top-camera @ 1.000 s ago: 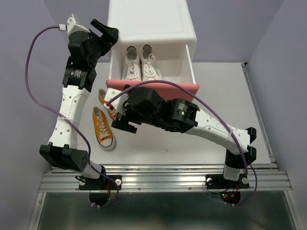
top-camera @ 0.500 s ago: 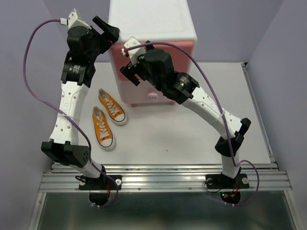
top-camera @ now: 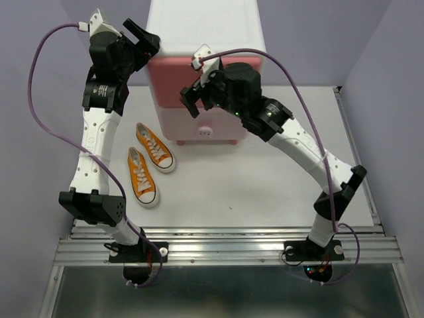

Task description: Place and organize the shoes in the shoe cabinet

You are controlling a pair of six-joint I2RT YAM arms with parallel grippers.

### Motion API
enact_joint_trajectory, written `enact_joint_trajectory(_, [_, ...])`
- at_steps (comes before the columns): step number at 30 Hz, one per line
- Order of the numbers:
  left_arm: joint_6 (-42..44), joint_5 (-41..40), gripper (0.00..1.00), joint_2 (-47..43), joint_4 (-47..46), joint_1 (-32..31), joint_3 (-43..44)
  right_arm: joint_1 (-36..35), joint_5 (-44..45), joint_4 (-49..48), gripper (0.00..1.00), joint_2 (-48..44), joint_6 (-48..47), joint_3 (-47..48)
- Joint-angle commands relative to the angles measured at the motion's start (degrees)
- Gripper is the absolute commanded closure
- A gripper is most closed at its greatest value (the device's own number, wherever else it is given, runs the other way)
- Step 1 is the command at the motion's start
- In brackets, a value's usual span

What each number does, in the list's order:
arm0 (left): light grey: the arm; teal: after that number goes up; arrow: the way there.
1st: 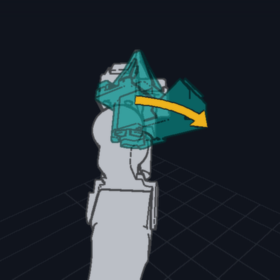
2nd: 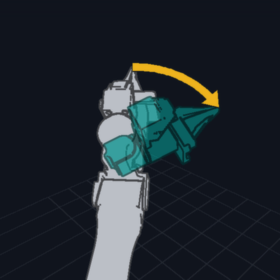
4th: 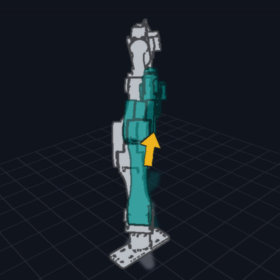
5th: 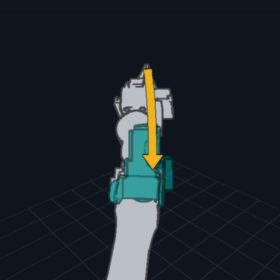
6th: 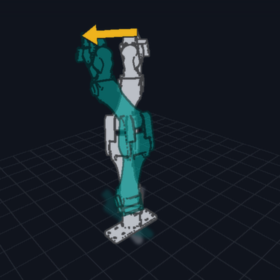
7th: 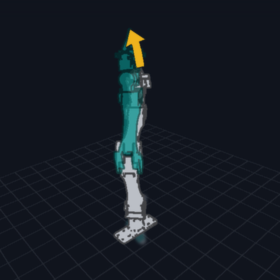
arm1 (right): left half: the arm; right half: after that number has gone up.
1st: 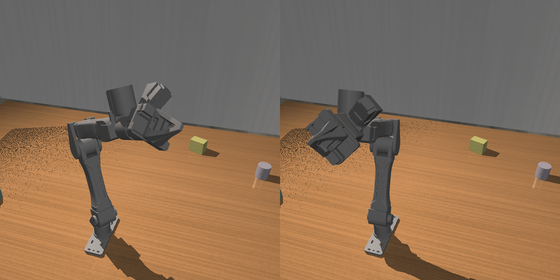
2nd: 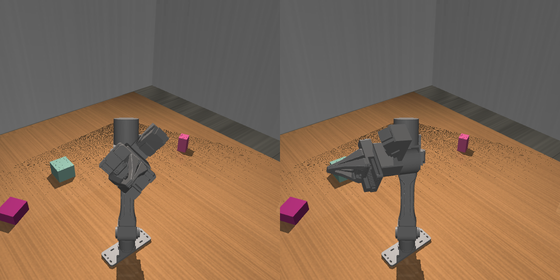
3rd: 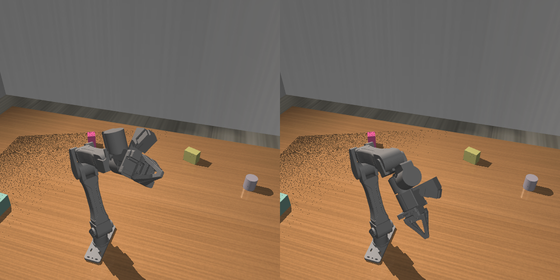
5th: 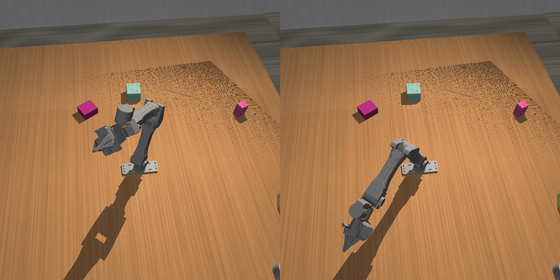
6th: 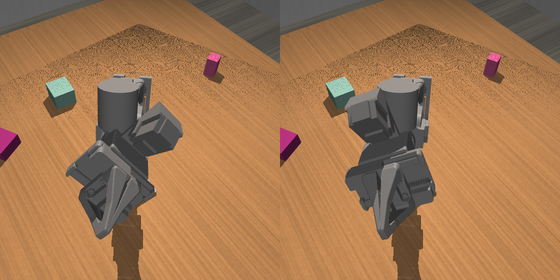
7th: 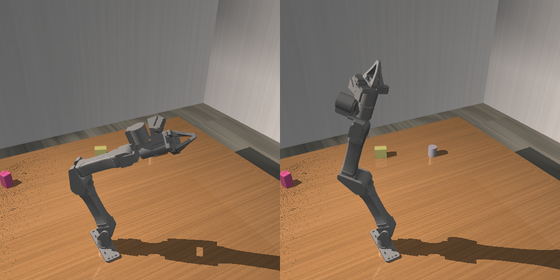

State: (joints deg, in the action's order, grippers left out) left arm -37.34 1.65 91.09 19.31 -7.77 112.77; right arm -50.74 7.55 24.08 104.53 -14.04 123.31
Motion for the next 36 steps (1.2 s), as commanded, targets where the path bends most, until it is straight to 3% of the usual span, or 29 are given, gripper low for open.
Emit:
enact_joint_trajectory(1, [5.8, 3.0, 0.05, 3.5, 18.4, -0.7, -2.2, 1.4, -16.1, -3.2, 0.00, -11.4, 10.6, -10.8])
enact_joint_trajectory(6, [4.8, 4.4, 0.05, 2.6, 17.3, -0.8, -4.7, -3.0, -13.3, 3.4, 0.00, -18.9, 13.9, -23.3])
enact_joint_trajectory(9, [4.7, 4.2, 0.06, 1.3, 16.7, -1.4, -5.8, -3.6, -9.1, 2.2, 0.00, -23.1, 18.6, -32.8])
enact_joint_trajectory(15, [1.2, 3.1, 0.06, -4.1, 12.4, -3.5, -14.2, -3.6, 15.1, -9.3, 0.00, -26.6, 29.7, -47.5])
enact_joint_trajectory(19, [-0.1, 2.7, 0.06, -6.9, 10.5, -3.7, -18.1, -3.6, 21.0, -11.0, 0.00, -21.0, 33.9, -47.6])
enact_joint_trajectory(22, [0.6, 1.8, 0.06, -7.0, 11.0, -3.7, -18.2, -3.6, 20.8, -11.9, 0.00, -15.2, 36.5, -45.5])
enact_joint_trajectory(31, [1.1, 1.3, 0.06, -6.2, 9.5, -3.7, -18.6, -3.6, 33.1, -19.6, 0.00, -4.8, 43.2, -41.9])
enact_joint_trajectory(36, [1.9, 2.0, 0.06, -4.7, 9.2, -3.7, -18.5, -1.7, 34.4, -22.3, 0.00, -0.9, 44.6, -39.7])
